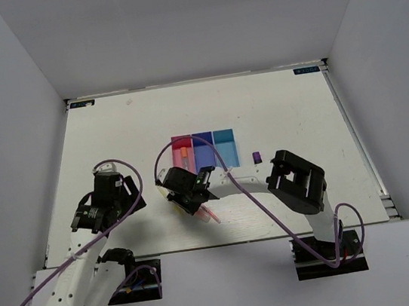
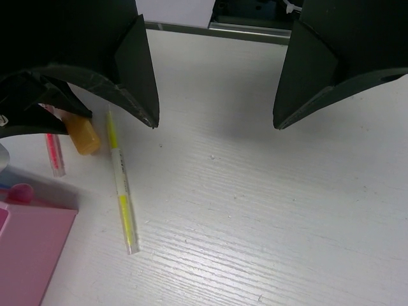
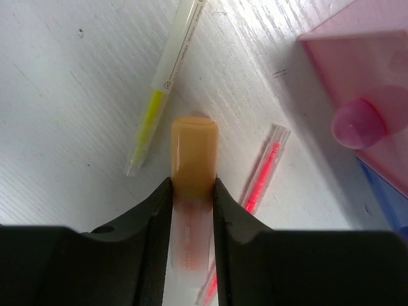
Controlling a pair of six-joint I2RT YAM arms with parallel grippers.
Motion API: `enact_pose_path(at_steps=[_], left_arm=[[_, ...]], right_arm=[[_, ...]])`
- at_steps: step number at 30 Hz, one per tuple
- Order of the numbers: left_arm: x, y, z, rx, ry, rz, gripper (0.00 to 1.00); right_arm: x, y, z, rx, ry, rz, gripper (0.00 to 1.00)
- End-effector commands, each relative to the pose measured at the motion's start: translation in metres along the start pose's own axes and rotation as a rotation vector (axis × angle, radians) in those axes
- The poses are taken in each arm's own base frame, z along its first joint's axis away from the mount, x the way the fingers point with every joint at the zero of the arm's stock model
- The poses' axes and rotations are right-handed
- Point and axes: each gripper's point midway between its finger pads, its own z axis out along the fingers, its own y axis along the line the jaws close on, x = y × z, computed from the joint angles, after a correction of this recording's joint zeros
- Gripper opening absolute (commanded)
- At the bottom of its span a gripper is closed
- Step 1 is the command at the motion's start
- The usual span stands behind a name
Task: Sort the stationery into containers
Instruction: Pick up the pen from the center of the board, then place the pen in the storage box.
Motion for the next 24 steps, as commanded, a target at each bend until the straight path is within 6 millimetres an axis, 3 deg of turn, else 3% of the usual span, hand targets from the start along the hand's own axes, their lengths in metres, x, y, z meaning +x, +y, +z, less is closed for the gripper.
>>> enact_pose_path(at_steps=[1, 4, 5, 6, 9, 10, 13, 16, 17, 24], left_arm=[[0.000, -0.002, 0.002, 0.010, -0.001, -0.019, 0.82], [0.003, -0.005, 0.002, 0.021, 0.020, -0.023, 0.80], [0.004, -0.005, 0.003, 0.021, 0.028, -0.028, 0.80], [0.003, -0.009, 0.003, 0.037, 0.029, -0.043, 0.79], [0.007, -0.014, 0.005, 0.059, 0.047, -0.056, 0.78], [0.010, -0.014, 0.006, 0.062, 0.061, -0.061, 0.78], [0.011, -0.020, 0.007, 0.085, 0.069, -0.082, 0.78], [0.014, -0.024, 0.010, 0.101, 0.083, -0.097, 0.77], [0.015, -0.024, 0.010, 0.100, 0.092, -0.104, 0.77], [0.021, -0.034, 0.018, 0.128, 0.132, -0.155, 0.73]], right_arm=[[0.046, -0.006, 0.011, 0.018, 0.140, -0.012, 0.10], [0.014, -0.002, -0.017, -0.009, 0.065, -0.023, 0.02], [0.005, -0.003, -0.028, -0.009, 0.040, -0.031, 0.02], [-0.017, -0.001, -0.044, -0.022, -0.021, -0.033, 0.02], [-0.036, -0.005, -0.071, -0.022, -0.065, -0.034, 0.02], [-0.055, -0.007, -0.084, -0.013, -0.111, -0.032, 0.00], [-0.086, -0.019, -0.109, 0.019, -0.194, -0.009, 0.00], [-0.108, -0.036, -0.121, 0.052, -0.248, 0.041, 0.00], [-0.123, -0.047, -0.128, 0.075, -0.289, 0.082, 0.00], [-0.166, -0.121, -0.135, 0.293, -0.452, 0.305, 0.00]])
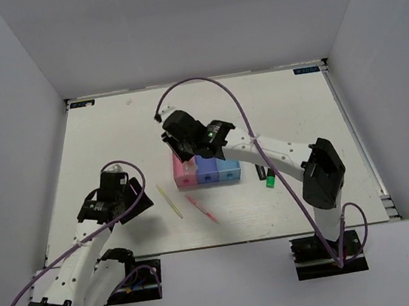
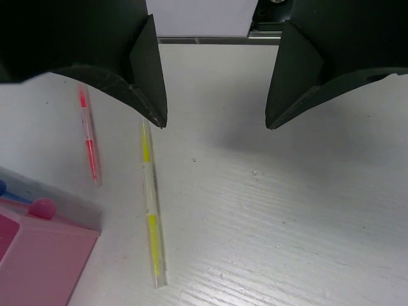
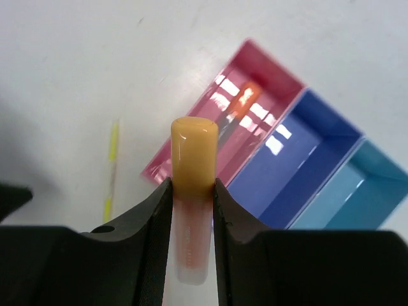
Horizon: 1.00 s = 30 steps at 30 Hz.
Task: Sort the stationery into containers
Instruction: Place the pen in the storage box.
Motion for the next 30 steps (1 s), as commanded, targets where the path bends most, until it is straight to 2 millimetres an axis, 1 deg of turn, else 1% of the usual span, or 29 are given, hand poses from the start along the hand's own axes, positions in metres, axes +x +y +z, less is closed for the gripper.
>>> enact_pose_path(at_steps=[1, 2, 3, 4, 6, 7, 8, 9, 10, 11, 14, 15, 16, 17, 20, 21, 22, 24, 25, 27, 30], left_arm=[[-0.001, -0.010, 0.003, 0.039, 0.010, -0.043, 0.73], [-0.001, -0.010, 0.004, 0.041, 0.012, -0.045, 0.72], [0.000, -0.010, 0.005, 0.040, 0.011, -0.048, 0.72], [-0.001, -0.009, 0.005, 0.037, 0.011, -0.049, 0.72], [0.000, -0.008, 0.006, 0.037, 0.008, -0.054, 0.72], [0.001, -0.008, 0.006, 0.035, 0.011, -0.055, 0.72], [0.001, -0.009, 0.006, 0.038, 0.010, -0.054, 0.72], [0.002, -0.008, 0.007, 0.039, 0.012, -0.055, 0.72], [0.003, -0.008, 0.007, 0.038, 0.015, -0.057, 0.72], [0.003, -0.009, 0.009, 0.039, 0.016, -0.057, 0.71], [0.002, -0.012, 0.010, 0.050, 0.023, -0.066, 0.71], [0.000, -0.014, 0.011, 0.059, 0.020, -0.070, 0.71], [0.001, -0.015, 0.012, 0.059, 0.025, -0.075, 0.71], [-0.002, -0.019, 0.013, 0.070, 0.019, -0.080, 0.71], [-0.001, -0.020, 0.017, 0.059, 0.044, -0.084, 0.69], [-0.005, -0.025, 0.018, 0.074, 0.037, -0.080, 0.69], [-0.008, -0.027, 0.017, 0.074, 0.033, -0.078, 0.69], [-0.006, -0.027, 0.022, 0.059, 0.055, -0.071, 0.65], [-0.009, -0.031, 0.021, 0.059, 0.052, -0.054, 0.64], [-0.006, -0.032, 0.026, 0.036, 0.075, -0.035, 0.63], [-0.011, -0.036, 0.028, -0.001, 0.068, 0.008, 0.63]], right_arm=[[-0.038, -0.032, 0.014, 0.136, -0.105, 0.142, 0.00], [-0.048, -0.035, 0.013, 0.142, -0.127, 0.185, 0.00], [-0.051, -0.045, 0.021, 0.163, -0.127, 0.241, 0.00], [-0.045, -0.046, 0.028, 0.169, -0.100, 0.280, 0.00], [-0.045, -0.048, 0.039, 0.148, -0.088, 0.371, 0.00], [-0.040, -0.044, 0.045, 0.132, -0.067, 0.387, 0.00], [-0.041, -0.046, 0.050, 0.130, -0.063, 0.408, 0.00], [-0.037, -0.043, 0.053, 0.124, -0.047, 0.437, 0.00], [-0.034, -0.044, 0.056, 0.127, -0.036, 0.446, 0.00], [-0.027, -0.044, 0.063, 0.132, -0.017, 0.448, 0.00], [-0.022, -0.046, 0.073, 0.129, -0.003, 0.457, 0.00], [-0.019, -0.042, 0.075, 0.110, 0.009, 0.454, 0.00], [-0.018, -0.047, 0.078, 0.117, 0.010, 0.455, 0.01], [-0.015, -0.044, 0.081, 0.096, 0.022, 0.451, 0.14], [-0.015, -0.046, 0.084, 0.078, 0.023, 0.451, 0.34], [-0.013, -0.045, 0.085, 0.075, 0.029, 0.449, 0.41], [-0.012, -0.045, 0.086, 0.063, 0.034, 0.446, 0.49], [-0.014, -0.044, 0.083, 0.057, 0.032, 0.438, 0.56], [-0.015, -0.043, 0.082, 0.050, 0.029, 0.435, 0.57], [-0.018, -0.044, 0.078, 0.045, 0.016, 0.416, 0.58], [-0.029, -0.048, 0.061, 0.047, -0.028, 0.388, 0.60]])
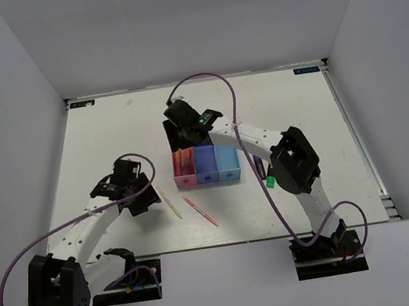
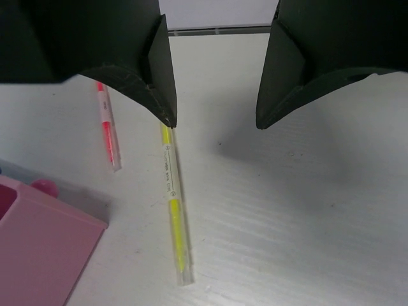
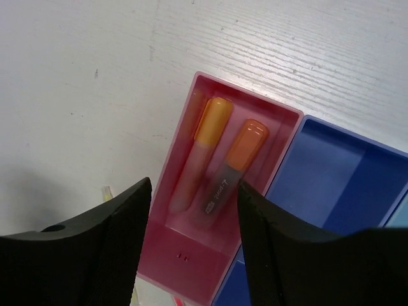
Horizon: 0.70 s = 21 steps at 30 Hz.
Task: Sort the stationery into containers
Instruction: Place the pen in the storage box, then pick up the pen from the center of the board.
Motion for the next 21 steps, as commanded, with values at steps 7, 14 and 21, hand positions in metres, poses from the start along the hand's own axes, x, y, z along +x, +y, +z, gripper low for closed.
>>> enact_pose_path(at_steps=[7, 14, 21], left_arm=[[-0.028, -0.023, -0.001, -0.104, -0.072, 0.046, 0.61], [-0.029, -0.037, 0.023, -0.198, -0.033, 0.018, 0.47], [-0.026, -0.039, 0.043, -0.263, -0.035, 0.016, 0.45]], right_arm=[[-0.043, -0.032, -0.082, 0.036, -0.176, -0.166, 0.00], [0.041, -0.062, -0.118, -0.197, -0.011, -0.272, 0.21], [0.062, -0.071, -0.142, -0.286, -0.060, -0.302, 0.40]])
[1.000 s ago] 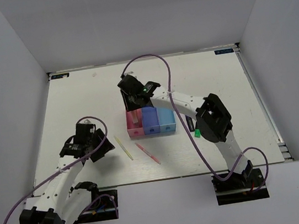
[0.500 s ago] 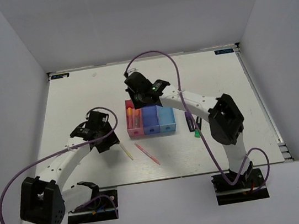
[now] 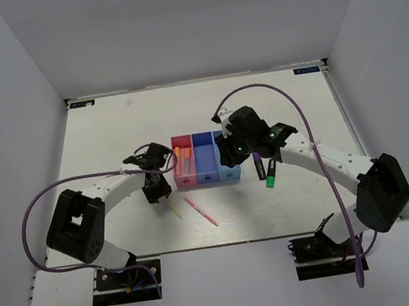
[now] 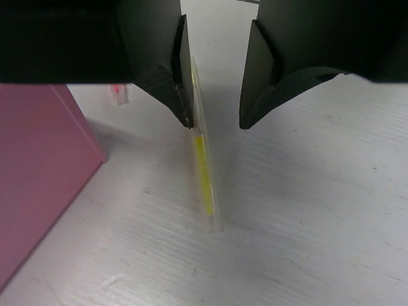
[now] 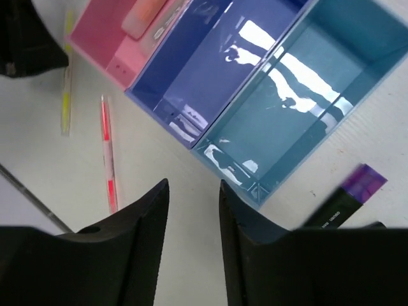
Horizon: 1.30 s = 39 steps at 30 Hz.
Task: Sort the stationery into containers
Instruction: Pick up the pen from the center of the board, then place the pen in the storage box.
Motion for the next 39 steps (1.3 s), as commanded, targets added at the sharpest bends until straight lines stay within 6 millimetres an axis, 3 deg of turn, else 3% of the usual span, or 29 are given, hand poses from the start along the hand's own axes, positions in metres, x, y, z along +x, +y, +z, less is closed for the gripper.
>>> enact_pose_path(at_steps=[1, 4, 8, 12, 17, 19, 20, 23, 26, 29, 30, 32, 33, 34, 35, 36, 37, 38, 39], left_arm=[[-0.015, -0.008, -0.002, -0.015, -0.056, -0.041, 0.45], [-0.012, -0.008, 0.004, -0.029, -0.050, -0.049, 0.45], [-0.004, -0.004, 0.017, -0.046, -0.043, -0.055, 0.45], [0.004, 0.001, 0.023, -0.057, -0.029, -0.061, 0.31], [0.010, 0.007, 0.023, -0.063, -0.027, -0.055, 0.06], [0.007, 0.004, 0.012, -0.043, -0.056, -0.036, 0.04], [0.003, 0.004, 0.008, -0.043, -0.072, -0.028, 0.02], [-0.005, -0.005, -0.022, 0.001, -0.134, 0.013, 0.00], [-0.018, -0.023, -0.062, 0.084, -0.216, 0.045, 0.00], [-0.031, -0.045, -0.094, 0.161, -0.269, 0.073, 0.00], [-0.038, -0.055, -0.106, 0.193, -0.286, 0.071, 0.00], [-0.043, -0.068, -0.110, 0.208, -0.290, 0.106, 0.00], [-0.057, -0.084, -0.128, 0.258, -0.321, 0.103, 0.00], [-0.056, -0.093, -0.116, 0.234, -0.298, 0.127, 0.00], [-0.058, -0.102, -0.116, 0.251, -0.290, 0.132, 0.00], [-0.074, -0.119, -0.133, 0.307, -0.327, 0.131, 0.00], [-0.073, -0.129, -0.125, 0.299, -0.312, 0.142, 0.00], [-0.084, -0.150, -0.134, 0.350, -0.331, 0.147, 0.00], [-0.086, -0.157, -0.128, 0.340, -0.329, 0.157, 0.00]], right_arm=[[-0.008, 0.015, -0.010, -0.103, -0.056, -0.064, 0.42], [0.002, 0.016, -0.010, -0.129, -0.033, -0.074, 0.47], [0.012, 0.017, -0.011, -0.153, -0.023, -0.081, 0.47], [0.025, 0.019, -0.012, -0.173, -0.010, -0.113, 0.46], [0.035, 0.016, -0.015, -0.167, 0.000, -0.128, 0.46], [0.037, 0.017, -0.017, -0.182, -0.004, -0.161, 0.46], [0.040, 0.019, -0.018, -0.199, 0.004, -0.179, 0.51], [0.048, 0.028, -0.021, -0.262, 0.032, -0.212, 0.69], [0.057, 0.033, -0.020, -0.307, 0.061, -0.230, 0.70], [0.060, 0.036, -0.020, -0.323, 0.066, -0.230, 0.61], [0.059, 0.035, -0.019, -0.322, 0.060, -0.229, 0.48], [0.056, 0.034, -0.022, -0.310, 0.047, -0.234, 0.23], [0.053, 0.027, -0.021, -0.266, 0.036, -0.237, 0.00], [0.050, 0.023, -0.022, -0.238, 0.020, -0.242, 0.00], [0.049, 0.019, -0.023, -0.208, 0.019, -0.233, 0.00], [0.047, 0.009, -0.023, -0.151, 0.020, -0.225, 0.00], [0.046, 0.006, -0.025, -0.124, 0.012, -0.221, 0.00], [0.045, -0.004, -0.027, -0.074, 0.000, -0.223, 0.00], [0.048, -0.005, -0.029, -0.069, -0.005, -0.224, 0.00]])
